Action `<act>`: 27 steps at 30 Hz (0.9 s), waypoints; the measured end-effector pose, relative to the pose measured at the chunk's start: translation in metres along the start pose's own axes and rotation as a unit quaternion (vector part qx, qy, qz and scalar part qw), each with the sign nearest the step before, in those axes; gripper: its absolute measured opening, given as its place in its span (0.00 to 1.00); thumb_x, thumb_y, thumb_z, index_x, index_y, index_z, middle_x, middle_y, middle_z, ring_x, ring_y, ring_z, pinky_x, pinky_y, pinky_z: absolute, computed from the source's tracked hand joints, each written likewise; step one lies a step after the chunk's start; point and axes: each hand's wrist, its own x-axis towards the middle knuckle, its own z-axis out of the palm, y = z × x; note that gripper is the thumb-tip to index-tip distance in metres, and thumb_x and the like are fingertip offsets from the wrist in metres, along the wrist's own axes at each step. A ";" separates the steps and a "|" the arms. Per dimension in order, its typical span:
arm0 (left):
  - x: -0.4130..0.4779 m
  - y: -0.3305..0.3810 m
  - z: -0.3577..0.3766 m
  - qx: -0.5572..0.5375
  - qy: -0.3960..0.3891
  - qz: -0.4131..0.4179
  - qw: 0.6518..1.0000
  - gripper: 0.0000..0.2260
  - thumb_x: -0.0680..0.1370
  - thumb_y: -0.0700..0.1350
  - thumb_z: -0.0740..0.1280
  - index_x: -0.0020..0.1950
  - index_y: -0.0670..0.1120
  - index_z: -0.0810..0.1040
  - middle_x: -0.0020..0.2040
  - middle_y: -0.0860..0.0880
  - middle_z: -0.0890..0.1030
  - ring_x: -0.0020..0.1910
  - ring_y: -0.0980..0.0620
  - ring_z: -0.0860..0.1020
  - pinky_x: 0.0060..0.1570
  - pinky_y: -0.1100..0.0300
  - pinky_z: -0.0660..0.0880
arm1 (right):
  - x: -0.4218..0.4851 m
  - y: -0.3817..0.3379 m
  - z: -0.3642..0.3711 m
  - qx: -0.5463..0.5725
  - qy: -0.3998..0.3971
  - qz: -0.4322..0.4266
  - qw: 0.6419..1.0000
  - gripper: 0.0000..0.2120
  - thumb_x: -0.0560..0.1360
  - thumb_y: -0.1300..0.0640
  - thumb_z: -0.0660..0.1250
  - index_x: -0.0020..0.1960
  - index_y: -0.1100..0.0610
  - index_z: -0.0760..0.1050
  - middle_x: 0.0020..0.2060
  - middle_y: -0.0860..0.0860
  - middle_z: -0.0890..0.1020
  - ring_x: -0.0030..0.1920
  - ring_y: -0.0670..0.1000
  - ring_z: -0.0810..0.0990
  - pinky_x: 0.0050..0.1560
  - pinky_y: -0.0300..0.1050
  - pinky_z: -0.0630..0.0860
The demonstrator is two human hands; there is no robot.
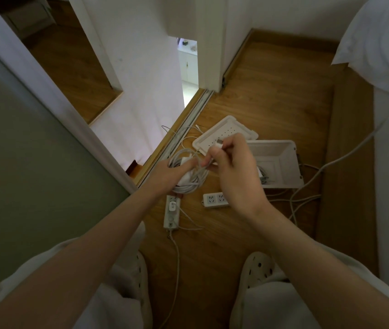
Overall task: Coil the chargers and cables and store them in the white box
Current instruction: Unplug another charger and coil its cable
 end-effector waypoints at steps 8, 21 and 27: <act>-0.013 0.013 0.002 -0.125 -0.005 -0.010 0.992 0.19 0.72 0.56 0.68 0.57 0.46 0.76 0.50 0.42 0.81 0.46 0.45 0.82 0.43 0.50 0.81 | 0.024 0.023 -0.026 0.353 0.113 0.334 0.867 0.06 0.79 0.61 0.58 0.54 0.62 0.70 0.42 0.55 0.75 0.39 0.48 0.76 0.38 0.42 0.82; -0.017 0.017 -0.004 -0.171 -0.091 -0.026 0.981 0.13 0.75 0.55 0.64 0.56 0.50 0.73 0.50 0.43 0.79 0.43 0.49 0.80 0.41 0.58 0.79 | 0.025 0.045 -0.014 0.214 -0.106 0.402 0.884 0.09 0.79 0.65 0.56 0.47 0.61 0.75 0.41 0.52 0.76 0.36 0.45 0.69 0.28 0.32 0.68; -0.015 0.018 -0.005 -0.185 -0.108 -0.019 0.977 0.11 0.75 0.55 0.62 0.55 0.52 0.73 0.48 0.45 0.78 0.41 0.50 0.80 0.39 0.59 0.79 | 0.022 0.041 -0.016 0.104 -0.137 0.351 0.921 0.11 0.79 0.66 0.57 0.55 0.59 0.75 0.44 0.53 0.78 0.37 0.45 0.72 0.33 0.34 0.69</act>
